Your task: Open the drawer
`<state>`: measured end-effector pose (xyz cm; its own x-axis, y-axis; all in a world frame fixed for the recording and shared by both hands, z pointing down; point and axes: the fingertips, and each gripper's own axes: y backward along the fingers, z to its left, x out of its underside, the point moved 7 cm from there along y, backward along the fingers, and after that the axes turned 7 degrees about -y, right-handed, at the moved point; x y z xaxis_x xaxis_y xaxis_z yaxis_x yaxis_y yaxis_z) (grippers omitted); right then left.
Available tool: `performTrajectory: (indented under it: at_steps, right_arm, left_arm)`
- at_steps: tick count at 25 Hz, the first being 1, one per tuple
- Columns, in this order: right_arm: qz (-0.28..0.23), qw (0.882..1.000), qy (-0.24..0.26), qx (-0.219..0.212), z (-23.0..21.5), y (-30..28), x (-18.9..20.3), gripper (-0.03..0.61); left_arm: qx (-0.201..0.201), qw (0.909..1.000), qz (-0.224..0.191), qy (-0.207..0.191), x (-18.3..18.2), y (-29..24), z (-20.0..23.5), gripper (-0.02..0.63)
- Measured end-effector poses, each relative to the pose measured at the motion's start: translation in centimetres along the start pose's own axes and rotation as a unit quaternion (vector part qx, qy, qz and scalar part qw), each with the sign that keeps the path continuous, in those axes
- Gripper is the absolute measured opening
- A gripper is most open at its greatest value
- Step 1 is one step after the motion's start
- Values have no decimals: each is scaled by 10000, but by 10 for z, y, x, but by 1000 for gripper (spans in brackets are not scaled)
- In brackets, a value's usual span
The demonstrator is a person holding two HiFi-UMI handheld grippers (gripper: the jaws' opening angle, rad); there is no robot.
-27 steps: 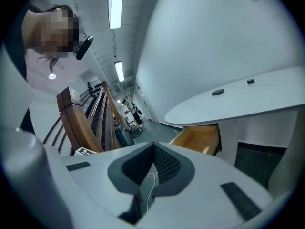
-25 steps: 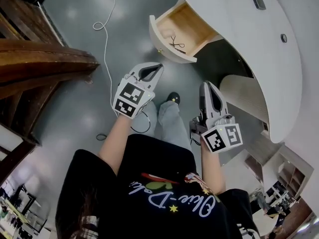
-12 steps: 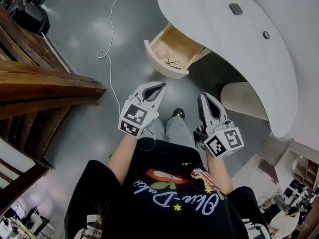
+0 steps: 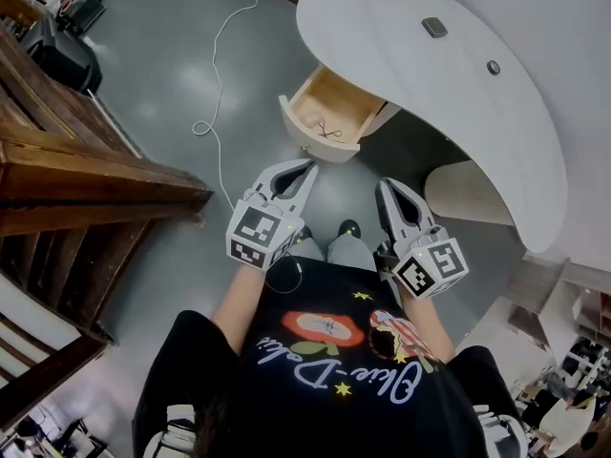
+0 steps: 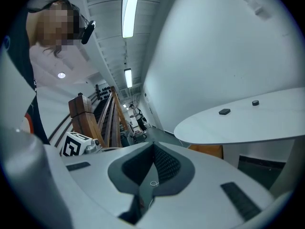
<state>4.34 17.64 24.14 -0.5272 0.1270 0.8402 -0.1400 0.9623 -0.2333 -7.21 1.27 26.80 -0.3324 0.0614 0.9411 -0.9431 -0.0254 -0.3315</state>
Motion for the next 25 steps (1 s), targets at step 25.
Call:
performTrajectory:
  at_steps: [25]
  right_arm:
    - [34,9999,-67,-80,10,-13,-9,0]
  left_arm:
    - [-125,9994,-301,146,-9,13,14,6]
